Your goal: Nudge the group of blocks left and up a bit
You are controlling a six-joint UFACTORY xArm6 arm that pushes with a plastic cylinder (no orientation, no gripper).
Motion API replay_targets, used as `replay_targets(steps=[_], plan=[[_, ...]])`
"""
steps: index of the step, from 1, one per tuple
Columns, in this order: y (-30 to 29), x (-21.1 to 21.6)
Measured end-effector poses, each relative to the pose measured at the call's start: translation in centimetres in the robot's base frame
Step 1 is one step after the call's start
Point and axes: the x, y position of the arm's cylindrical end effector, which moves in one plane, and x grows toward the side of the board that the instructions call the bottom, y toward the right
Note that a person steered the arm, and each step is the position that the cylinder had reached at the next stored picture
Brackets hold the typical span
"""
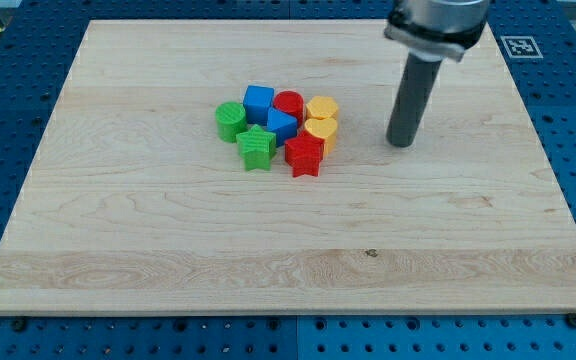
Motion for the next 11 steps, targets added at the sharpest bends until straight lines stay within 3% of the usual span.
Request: replay_targets(steps=[2,6,8,11], plan=[[-5.3,2.1],[-2.4,0.7],[-5.3,2.4],[-6.4,0.5]])
